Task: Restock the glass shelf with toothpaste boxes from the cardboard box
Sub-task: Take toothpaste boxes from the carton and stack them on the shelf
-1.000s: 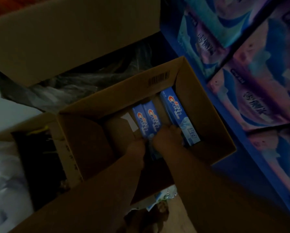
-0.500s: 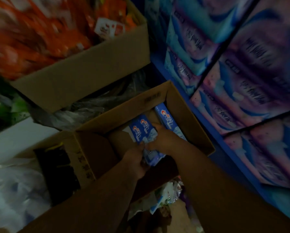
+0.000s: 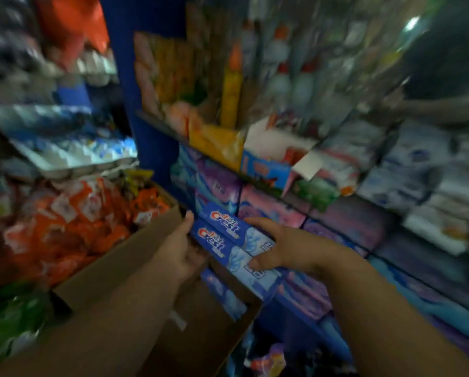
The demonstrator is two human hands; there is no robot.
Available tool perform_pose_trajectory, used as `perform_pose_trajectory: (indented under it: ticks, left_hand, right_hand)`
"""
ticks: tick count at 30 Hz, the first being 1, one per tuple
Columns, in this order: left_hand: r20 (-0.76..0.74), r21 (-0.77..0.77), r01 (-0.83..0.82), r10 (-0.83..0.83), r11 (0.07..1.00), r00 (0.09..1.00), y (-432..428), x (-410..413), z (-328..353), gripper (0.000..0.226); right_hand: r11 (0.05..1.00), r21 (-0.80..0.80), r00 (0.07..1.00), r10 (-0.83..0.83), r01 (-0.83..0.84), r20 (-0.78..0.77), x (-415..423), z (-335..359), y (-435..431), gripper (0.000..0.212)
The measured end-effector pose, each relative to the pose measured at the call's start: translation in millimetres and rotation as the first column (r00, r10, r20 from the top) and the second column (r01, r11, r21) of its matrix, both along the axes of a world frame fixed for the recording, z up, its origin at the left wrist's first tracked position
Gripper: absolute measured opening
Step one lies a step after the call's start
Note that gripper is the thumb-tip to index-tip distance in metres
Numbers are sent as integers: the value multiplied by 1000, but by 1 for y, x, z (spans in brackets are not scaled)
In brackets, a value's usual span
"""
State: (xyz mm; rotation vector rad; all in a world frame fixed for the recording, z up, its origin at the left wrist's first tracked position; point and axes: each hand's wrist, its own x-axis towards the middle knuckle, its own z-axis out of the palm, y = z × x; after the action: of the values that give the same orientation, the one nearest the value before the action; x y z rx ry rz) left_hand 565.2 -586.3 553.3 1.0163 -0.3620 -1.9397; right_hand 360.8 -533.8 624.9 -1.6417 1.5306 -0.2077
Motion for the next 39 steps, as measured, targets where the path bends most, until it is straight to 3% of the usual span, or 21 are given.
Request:
perform_pose_trajectory:
  ticks: [3, 7, 10, 14, 17, 20, 23, 27, 30, 34, 36, 39]
  left_hand:
    - [54, -229, 101, -91, 968, 994, -4, -16, 82, 38]
    - [211, -461, 245, -162, 853, 964, 4, -44, 168, 25]
    - [294, -578, 356, -220, 734, 930, 17, -65, 220, 20]
    - [206, -663, 317, -242, 678, 948, 52, -108, 281, 17]
    - [123, -738, 243, -229, 629, 966, 82, -143, 320, 17]
    - [-54, -783, 106, -236, 614, 970, 115, -180, 354, 17]
    - [-152, -791, 40, -260, 611, 954, 153, -224, 381, 15]
    - [-167, -794, 52, -299, 606, 940, 192, -291, 402, 13]
    - [-96, -797, 141, -354, 587, 930, 205, -339, 412, 21]
    - [235, -827, 336, -264, 452, 935, 206, -391, 422, 35]
    - [373, -814, 422, -197, 400, 907, 203, -409, 429, 31]
    - [447, -761, 490, -203, 425, 871, 192, -434, 436, 23]
  right_hand:
    - [989, -143, 989, 18, -39, -145, -9, 88, 24, 96]
    - [946, -324, 953, -69, -31, -294, -29, 179, 68, 93]
    - [920, -390, 941, -161, 34, -298, -49, 227, 106, 90]
    - [851, -511, 919, -291, 122, -265, -77, 270, 156, 90]
    - [674, -680, 841, -517, 288, -156, -102, 295, 197, 93]
    - [306, -833, 753, -631, 461, 185, -130, 310, 238, 85]
    - [103, -745, 644, -589, 659, 488, -153, 322, 269, 65]
    - [-132, -635, 468, -567, 761, 678, -196, 342, 292, 56]
    - [-270, -569, 371, -534, 777, 760, -236, 358, 298, 49]
    - [-302, -484, 275, -535, 821, 799, -292, 374, 300, 49]
    - [-305, -474, 260, -541, 826, 800, -317, 375, 297, 47]
    - [-290, -459, 245, -552, 840, 797, -349, 372, 282, 48]
